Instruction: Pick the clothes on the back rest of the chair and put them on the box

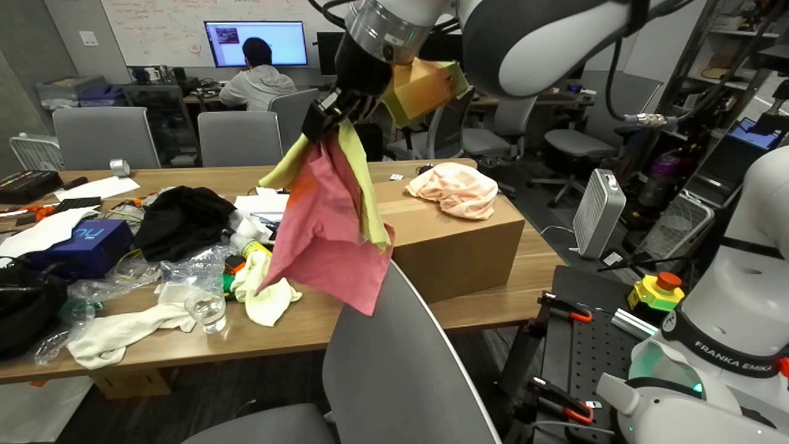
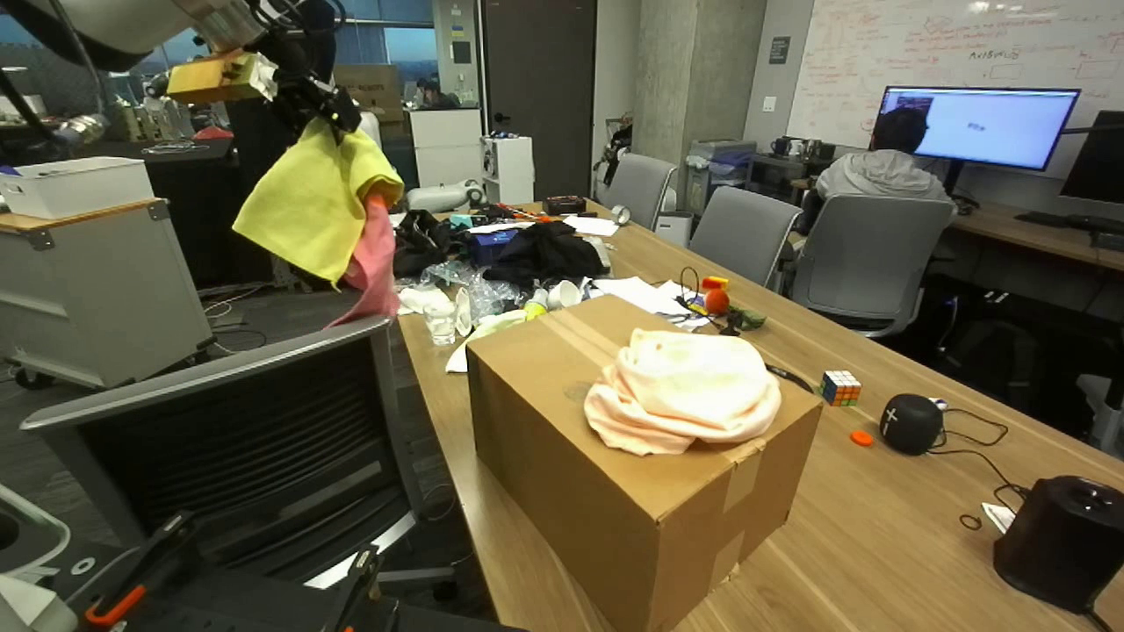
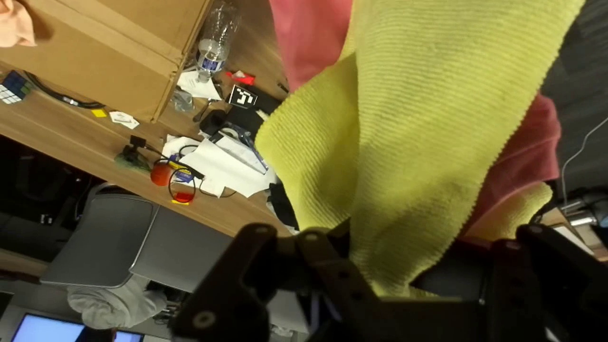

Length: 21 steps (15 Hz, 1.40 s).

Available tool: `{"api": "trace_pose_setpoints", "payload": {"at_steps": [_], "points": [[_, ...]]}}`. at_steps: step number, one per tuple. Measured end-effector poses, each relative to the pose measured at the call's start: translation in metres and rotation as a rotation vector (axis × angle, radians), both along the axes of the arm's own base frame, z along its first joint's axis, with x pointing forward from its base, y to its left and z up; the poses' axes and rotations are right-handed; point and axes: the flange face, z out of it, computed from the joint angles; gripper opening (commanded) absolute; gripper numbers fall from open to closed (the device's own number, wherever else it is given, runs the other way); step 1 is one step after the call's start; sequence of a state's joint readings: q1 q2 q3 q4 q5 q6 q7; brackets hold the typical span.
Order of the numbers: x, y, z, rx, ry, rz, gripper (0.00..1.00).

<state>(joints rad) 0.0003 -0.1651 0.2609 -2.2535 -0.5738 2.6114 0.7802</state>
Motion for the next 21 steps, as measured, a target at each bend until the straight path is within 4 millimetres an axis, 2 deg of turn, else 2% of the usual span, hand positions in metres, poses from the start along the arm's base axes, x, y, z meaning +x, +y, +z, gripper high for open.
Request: {"api": "trace_pose_setpoints", "payload": {"at_steps": [6, 9, 12, 16, 21], "points": [[0.023, -0.039, 0.046, 0.020, -0.061, -0.098, 0.00], [0.034, -0.068, 0.066, 0.017, -0.076, -0.174, 0.00], [0.045, -0.116, 0.079, -0.017, -0.096, -0.289, 0.00], [0.058, -0.197, 0.086, -0.071, -0.118, -0.470, 0.00], [0.058, -0.284, 0.087, -0.144, -0.142, -0.666, 0.00]]}}
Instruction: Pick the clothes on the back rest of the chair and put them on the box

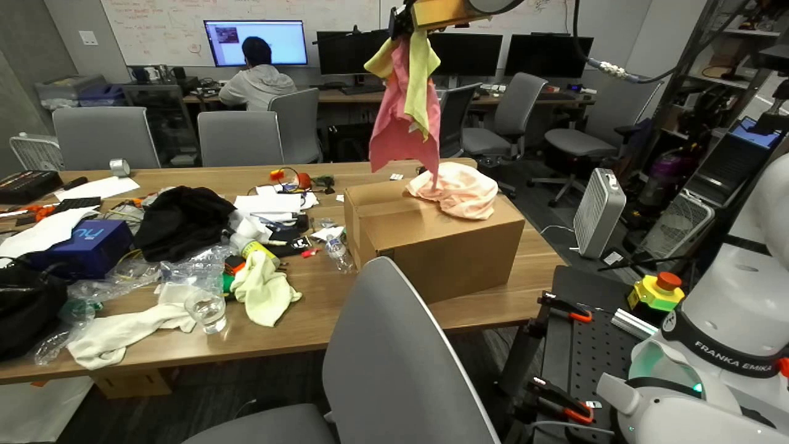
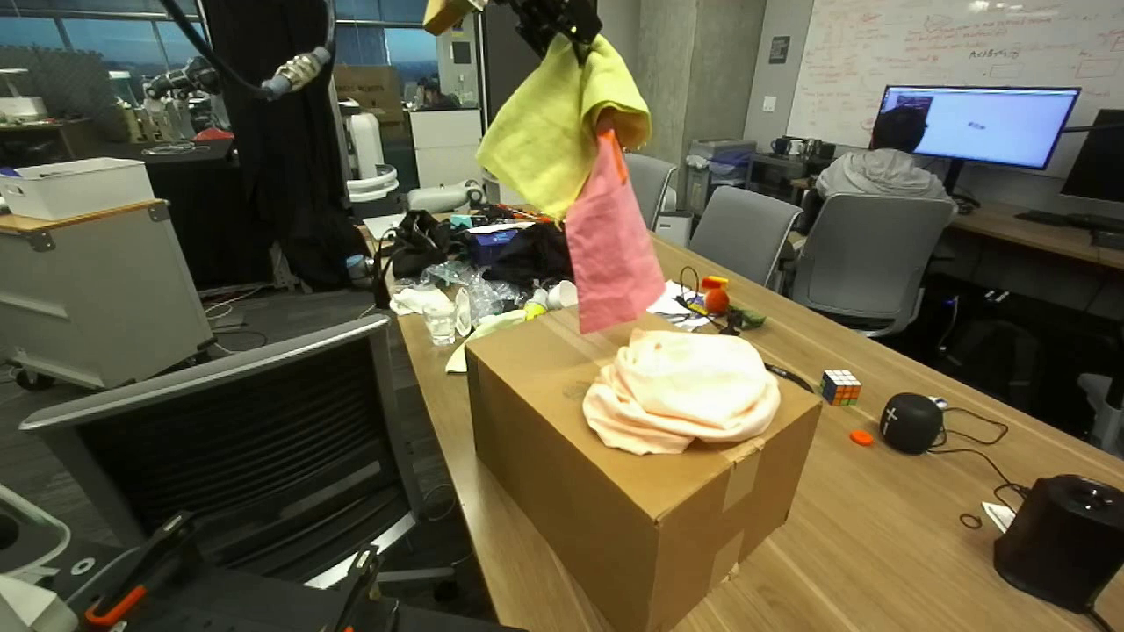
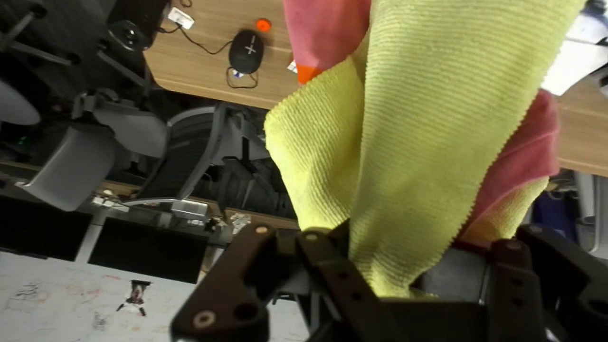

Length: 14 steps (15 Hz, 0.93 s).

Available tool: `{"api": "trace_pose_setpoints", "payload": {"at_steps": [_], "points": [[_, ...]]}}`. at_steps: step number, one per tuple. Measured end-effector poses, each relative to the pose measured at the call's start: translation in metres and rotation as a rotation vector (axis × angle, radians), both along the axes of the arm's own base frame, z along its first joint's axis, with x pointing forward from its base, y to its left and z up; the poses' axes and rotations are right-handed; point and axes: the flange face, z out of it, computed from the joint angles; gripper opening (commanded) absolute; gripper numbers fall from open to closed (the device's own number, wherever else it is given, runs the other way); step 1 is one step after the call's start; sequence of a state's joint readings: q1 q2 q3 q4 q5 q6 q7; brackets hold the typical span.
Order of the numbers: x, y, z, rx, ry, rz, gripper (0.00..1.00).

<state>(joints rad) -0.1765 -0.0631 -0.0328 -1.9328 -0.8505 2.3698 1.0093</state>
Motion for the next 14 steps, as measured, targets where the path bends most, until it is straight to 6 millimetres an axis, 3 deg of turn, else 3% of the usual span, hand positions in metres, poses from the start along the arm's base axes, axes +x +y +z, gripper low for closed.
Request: {"api": "trace_pose_setpoints", "payload": {"at_steps": [5, 9, 10, 12, 14], "points": [[-0.008, -0.059, -0.009, -0.062, 0.006, -0.162, 0.00], [-0.014, -0.084, -0.021, -0.074, 0.031, -0.235, 0.00], [-0.015, -0.087, -0.023, -0.075, 0.038, -0.246, 0.25], [-0.016, -0.090, -0.026, -0.076, 0.049, -0.258, 0.33], [-0.016, -0.091, -0.027, -0.074, 0.055, -0.258, 0.49]]}}
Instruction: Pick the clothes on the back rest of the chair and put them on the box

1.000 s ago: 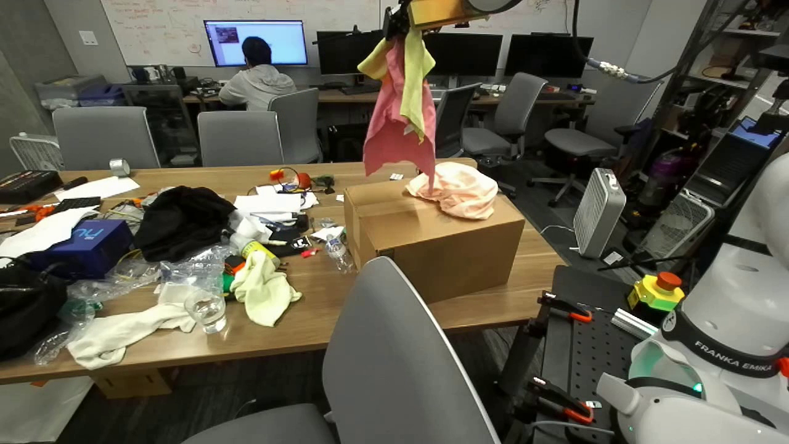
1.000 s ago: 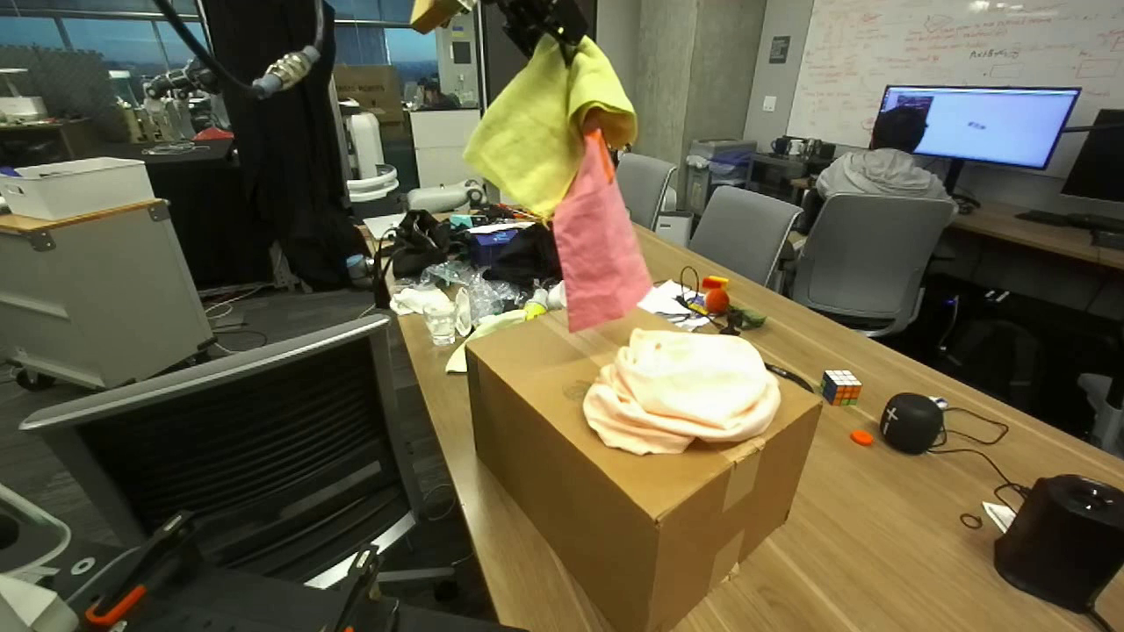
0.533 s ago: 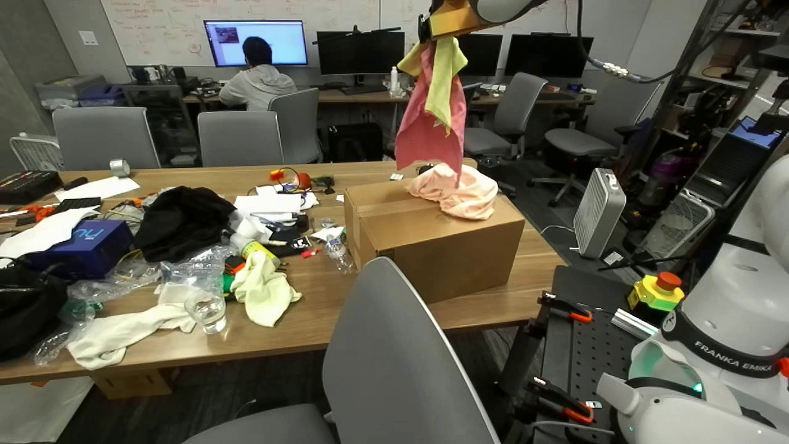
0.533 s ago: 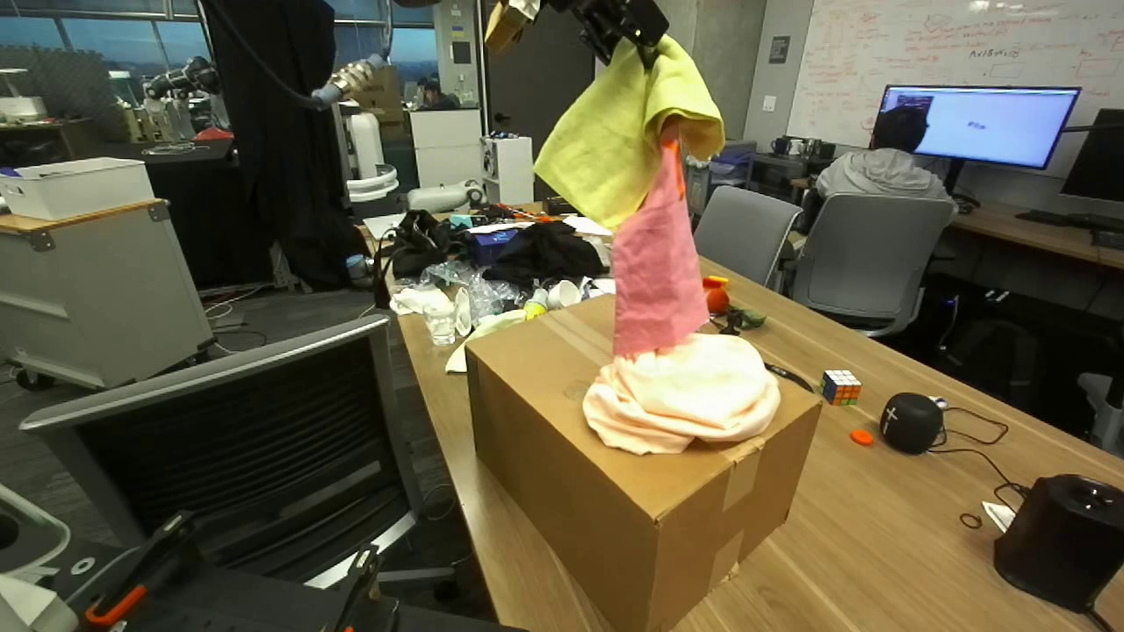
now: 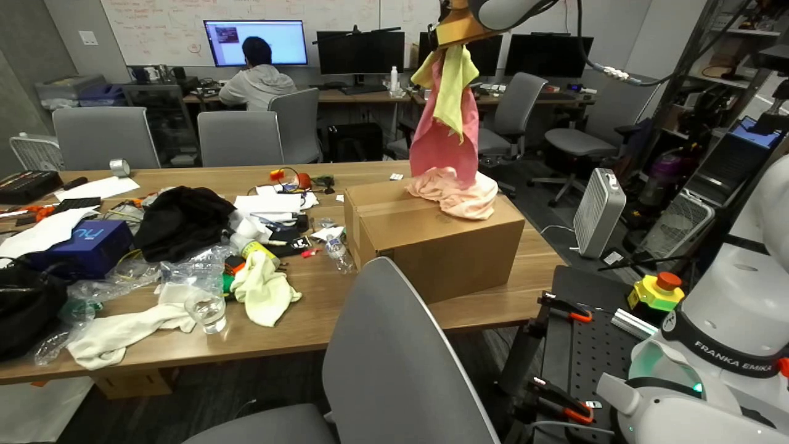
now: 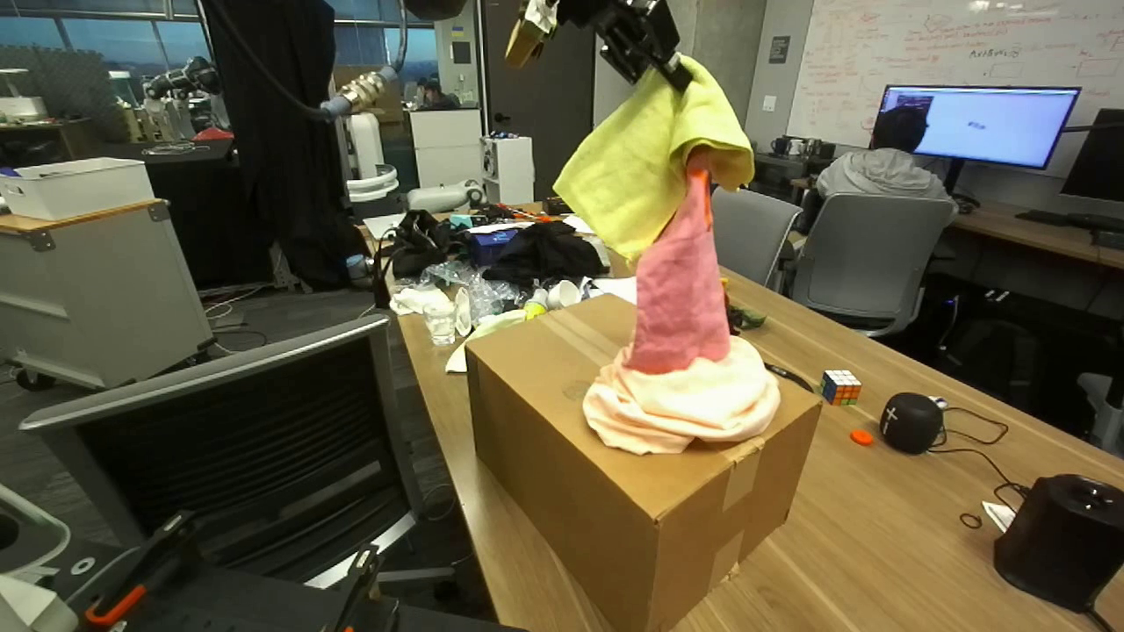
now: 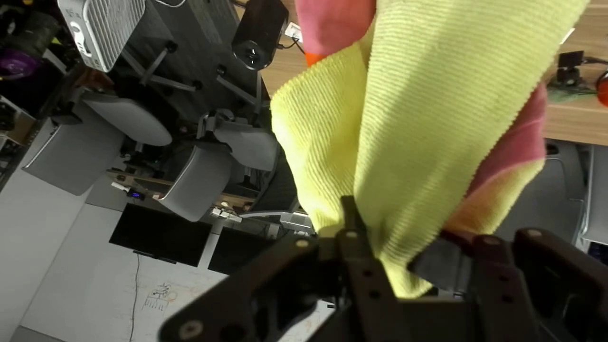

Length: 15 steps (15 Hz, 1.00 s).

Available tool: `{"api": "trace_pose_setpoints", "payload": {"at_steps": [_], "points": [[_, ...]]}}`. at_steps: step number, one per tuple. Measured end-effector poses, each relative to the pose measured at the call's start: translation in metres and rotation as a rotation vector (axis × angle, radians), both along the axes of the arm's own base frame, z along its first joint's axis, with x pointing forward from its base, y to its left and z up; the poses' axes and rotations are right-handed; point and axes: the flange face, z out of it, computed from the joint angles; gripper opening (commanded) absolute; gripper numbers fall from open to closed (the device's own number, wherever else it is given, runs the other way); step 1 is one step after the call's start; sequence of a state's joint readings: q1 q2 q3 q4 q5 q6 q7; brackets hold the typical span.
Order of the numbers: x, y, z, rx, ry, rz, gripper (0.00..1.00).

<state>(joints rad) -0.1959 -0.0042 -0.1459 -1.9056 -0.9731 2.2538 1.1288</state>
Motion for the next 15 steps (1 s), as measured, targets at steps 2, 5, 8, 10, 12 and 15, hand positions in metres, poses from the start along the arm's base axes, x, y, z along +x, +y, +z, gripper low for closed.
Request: {"api": "trace_pose_setpoints", "payload": {"at_steps": [2, 5, 8, 10, 12, 15], "points": [[0.000, 0.000, -0.001, 0.005, 0.010, 0.007, 0.62], [0.000, 0.001, -0.001, 0.020, 0.032, 0.026, 0.86], [0.000, 0.002, -0.002, 0.046, 0.056, 0.048, 1.00], [0.001, 0.009, -0.004, 0.092, 0.091, 0.101, 1.00], [0.001, 0.033, -0.015, 0.148, 0.143, 0.178, 1.00], [-0.011, 0.081, -0.034, 0.217, 0.226, 0.304, 0.99]]}}
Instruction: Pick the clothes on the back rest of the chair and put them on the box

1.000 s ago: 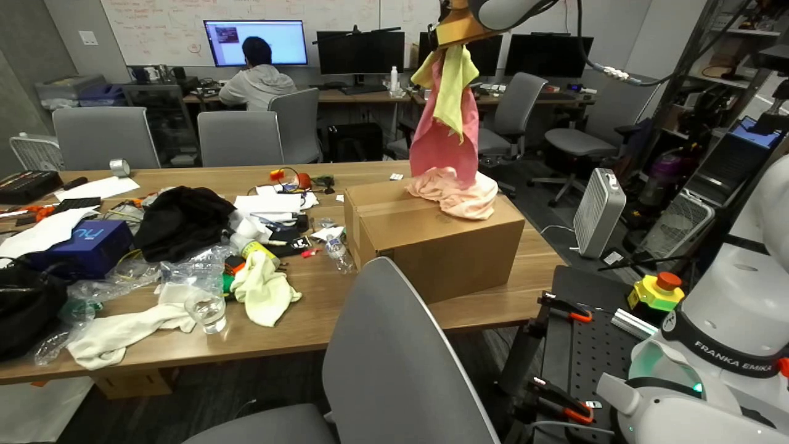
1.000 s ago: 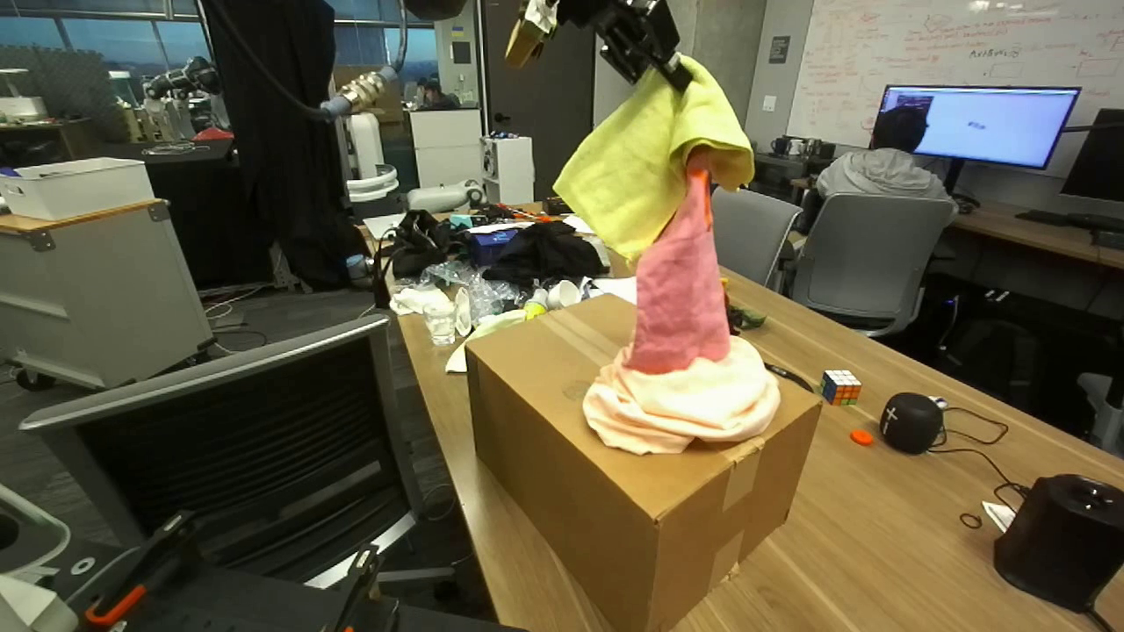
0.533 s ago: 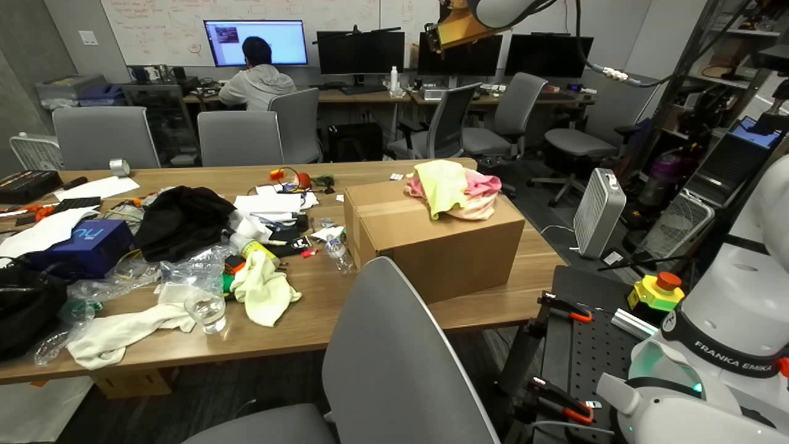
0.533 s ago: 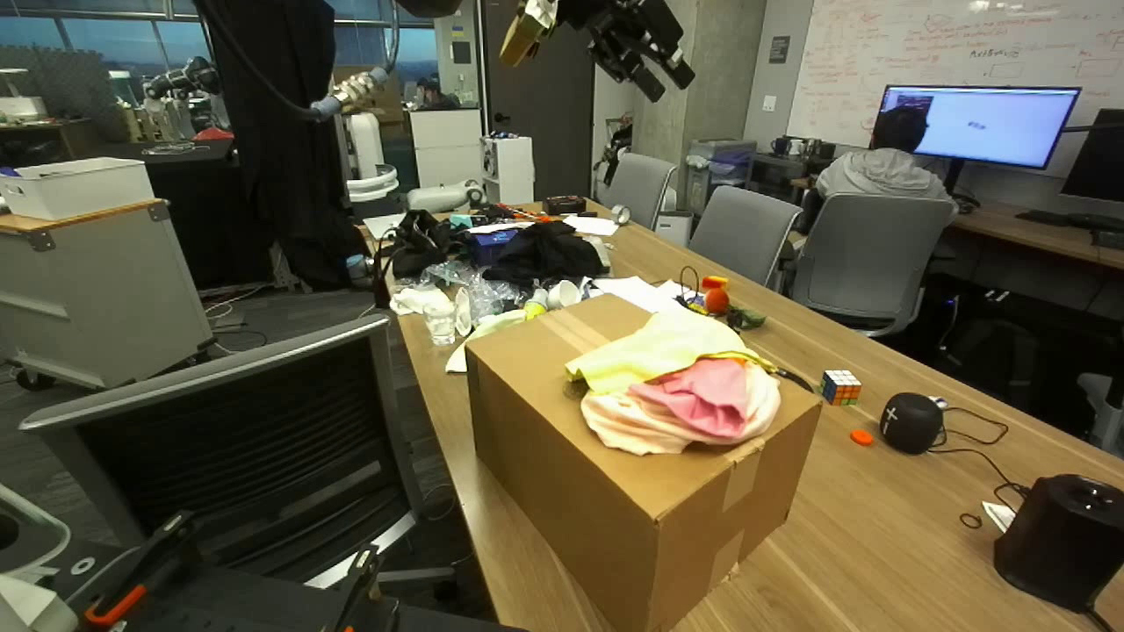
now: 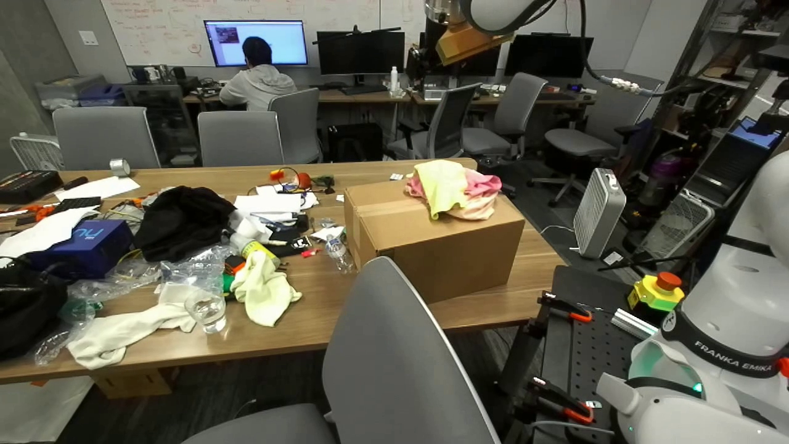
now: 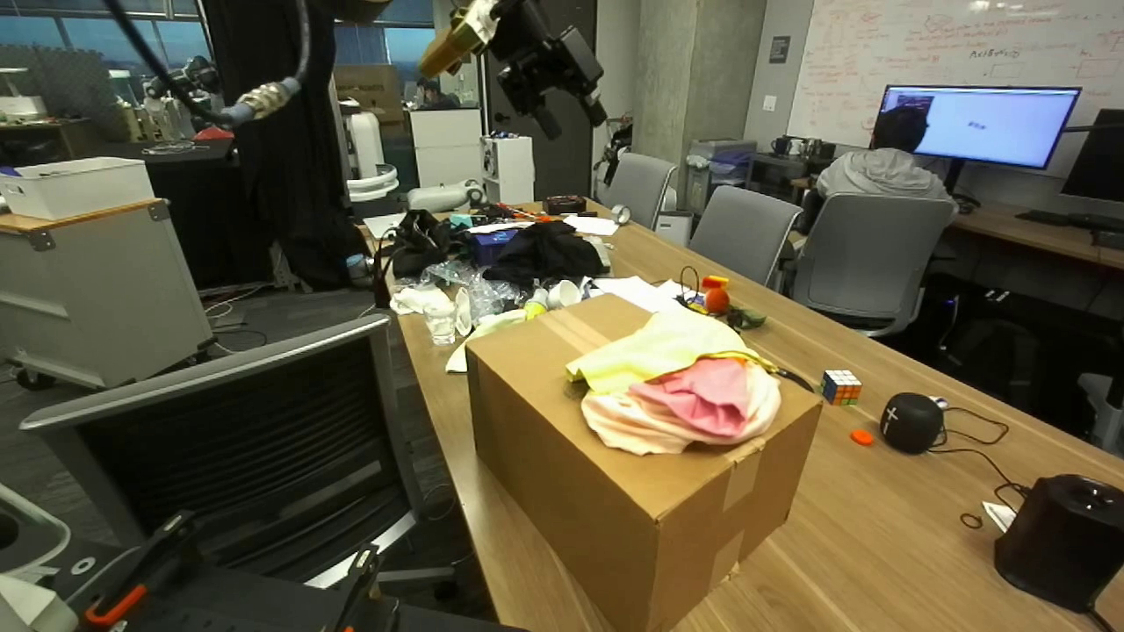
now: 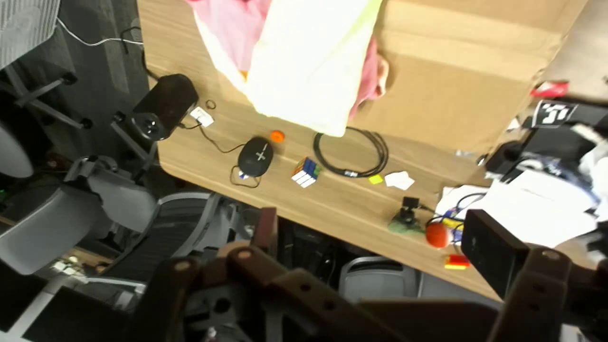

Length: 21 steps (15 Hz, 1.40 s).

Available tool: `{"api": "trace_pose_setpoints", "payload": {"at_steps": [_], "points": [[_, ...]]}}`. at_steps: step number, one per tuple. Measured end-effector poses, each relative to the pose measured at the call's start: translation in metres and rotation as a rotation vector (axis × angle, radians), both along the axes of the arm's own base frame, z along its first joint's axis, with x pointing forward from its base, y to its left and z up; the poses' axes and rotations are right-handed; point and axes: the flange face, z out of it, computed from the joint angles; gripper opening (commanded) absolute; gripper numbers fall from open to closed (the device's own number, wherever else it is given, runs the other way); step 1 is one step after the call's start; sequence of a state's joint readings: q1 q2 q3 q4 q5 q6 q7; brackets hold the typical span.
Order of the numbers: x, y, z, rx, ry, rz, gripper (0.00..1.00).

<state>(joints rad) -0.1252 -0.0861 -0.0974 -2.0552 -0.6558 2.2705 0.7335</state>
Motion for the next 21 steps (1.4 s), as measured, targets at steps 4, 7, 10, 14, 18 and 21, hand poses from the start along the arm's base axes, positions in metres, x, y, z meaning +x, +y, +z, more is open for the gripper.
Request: {"api": "trace_pose_setpoints", "payload": {"at_steps": [4, 7, 10, 14, 18, 21], "points": [[-0.032, 0.042, -0.014, 0.086, 0.101, 0.174, 1.00], [-0.060, 0.050, -0.016, 0.155, 0.159, 0.309, 1.00], [-0.086, 0.041, -0.011, 0.234, 0.180, 0.445, 1.00], [-0.114, 0.019, 0.002, 0.321, 0.174, 0.537, 1.00], [-0.141, 0.001, 0.006, 0.399, 0.245, 0.512, 1.00], [-0.156, -0.004, 0.005, 0.441, 0.307, 0.482, 1.00]]}}
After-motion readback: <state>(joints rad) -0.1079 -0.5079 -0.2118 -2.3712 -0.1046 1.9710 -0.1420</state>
